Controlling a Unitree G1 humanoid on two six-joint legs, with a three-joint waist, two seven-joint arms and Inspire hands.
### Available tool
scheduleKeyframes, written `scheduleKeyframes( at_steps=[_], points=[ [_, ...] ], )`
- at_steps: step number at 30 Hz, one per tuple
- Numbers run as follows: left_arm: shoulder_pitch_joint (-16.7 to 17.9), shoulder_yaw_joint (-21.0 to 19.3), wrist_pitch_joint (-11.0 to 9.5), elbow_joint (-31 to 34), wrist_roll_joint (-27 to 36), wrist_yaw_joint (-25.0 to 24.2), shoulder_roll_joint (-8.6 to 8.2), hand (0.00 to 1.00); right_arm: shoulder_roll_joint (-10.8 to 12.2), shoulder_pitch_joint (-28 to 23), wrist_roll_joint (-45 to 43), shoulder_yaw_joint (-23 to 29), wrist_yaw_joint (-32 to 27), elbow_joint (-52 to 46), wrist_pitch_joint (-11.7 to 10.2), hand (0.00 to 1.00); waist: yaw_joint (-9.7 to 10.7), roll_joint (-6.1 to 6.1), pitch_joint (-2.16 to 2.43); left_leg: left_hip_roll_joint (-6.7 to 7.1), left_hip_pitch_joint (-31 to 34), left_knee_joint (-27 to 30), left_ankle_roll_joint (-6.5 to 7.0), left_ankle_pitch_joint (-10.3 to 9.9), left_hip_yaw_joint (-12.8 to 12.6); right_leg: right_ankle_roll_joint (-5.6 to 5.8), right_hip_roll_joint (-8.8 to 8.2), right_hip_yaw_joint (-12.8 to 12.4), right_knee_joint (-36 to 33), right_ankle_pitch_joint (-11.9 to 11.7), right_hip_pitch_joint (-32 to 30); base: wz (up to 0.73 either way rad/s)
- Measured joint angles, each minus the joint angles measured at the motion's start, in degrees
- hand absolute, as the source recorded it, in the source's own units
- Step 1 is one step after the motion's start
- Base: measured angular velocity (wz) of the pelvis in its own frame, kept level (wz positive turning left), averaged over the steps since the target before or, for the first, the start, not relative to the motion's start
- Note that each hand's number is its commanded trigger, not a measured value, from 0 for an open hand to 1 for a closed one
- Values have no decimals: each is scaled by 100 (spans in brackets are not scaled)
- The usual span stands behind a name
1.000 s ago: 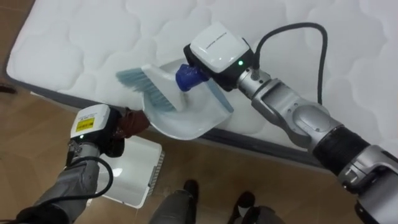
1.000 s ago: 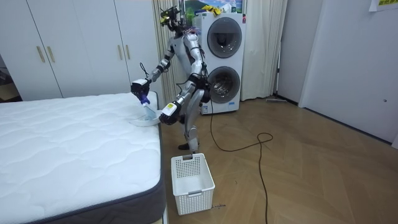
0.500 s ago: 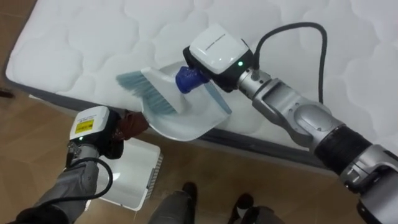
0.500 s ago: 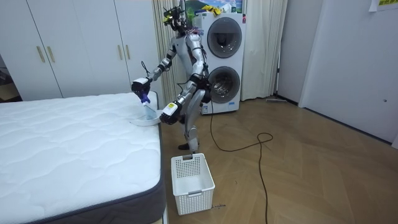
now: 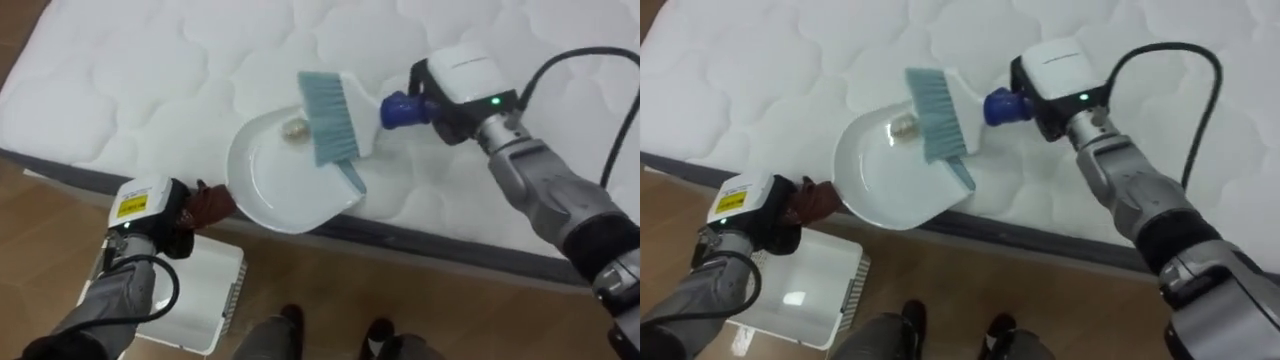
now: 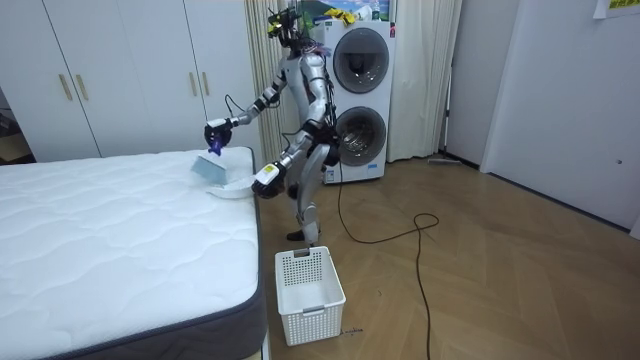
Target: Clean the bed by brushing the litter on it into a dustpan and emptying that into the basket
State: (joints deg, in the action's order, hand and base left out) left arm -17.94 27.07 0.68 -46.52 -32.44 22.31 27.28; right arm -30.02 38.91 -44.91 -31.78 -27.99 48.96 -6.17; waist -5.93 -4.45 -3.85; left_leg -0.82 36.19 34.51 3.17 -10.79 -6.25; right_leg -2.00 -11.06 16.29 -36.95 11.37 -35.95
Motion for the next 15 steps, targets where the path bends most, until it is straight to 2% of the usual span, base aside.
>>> scheduleKeyframes(
  at_steps=[2,4,7,9,12,15],
  points=[
    [-4,-18,-7,25,-97,0,56,100,-174,-105,23,162,-94,19,24,100,-17,-13,-5,-53,-35,-12,2,-16,-76,-11,62,-58,72,-62,11,-27],
    [1,-37,-9,16,-104,-2,89,100,-246,-253,114,362,-231,167,59,100,98,-50,-16,-55,-154,-88,2,-17,-117,-11,61,-72,125,-72,110,-9],
    [0,-37,-42,22,-102,-11,108,100,-247,-413,518,450,-382,373,114,100,148,-116,-7,-85,-315,-102,-17,-77,-181,-2,118,-179,145,-64,208,-15],
    [0,-51,-98,49,-102,-34,107,100,-224,-475,712,554,-397,444,129,100,207,-113,-6,-127,-377,-111,-17,-98,-213,1,154,-178,218,-69,288,-14],
    [-1,-124,-138,58,-105,-115,105,100,-146,-666,799,893,-396,460,138,100,229,-110,-5,-234,-519,-183,-41,-118,-260,-5,302,-199,473,-189,473,-18],
    [0,-216,-140,57,-106,-276,101,100,-101,-827,960,1070,-396,464,226,100,237,-88,3,-248,-760,-320,-55,-126,-285,1,344,-192,656,-236,713,-11]
  ],
)
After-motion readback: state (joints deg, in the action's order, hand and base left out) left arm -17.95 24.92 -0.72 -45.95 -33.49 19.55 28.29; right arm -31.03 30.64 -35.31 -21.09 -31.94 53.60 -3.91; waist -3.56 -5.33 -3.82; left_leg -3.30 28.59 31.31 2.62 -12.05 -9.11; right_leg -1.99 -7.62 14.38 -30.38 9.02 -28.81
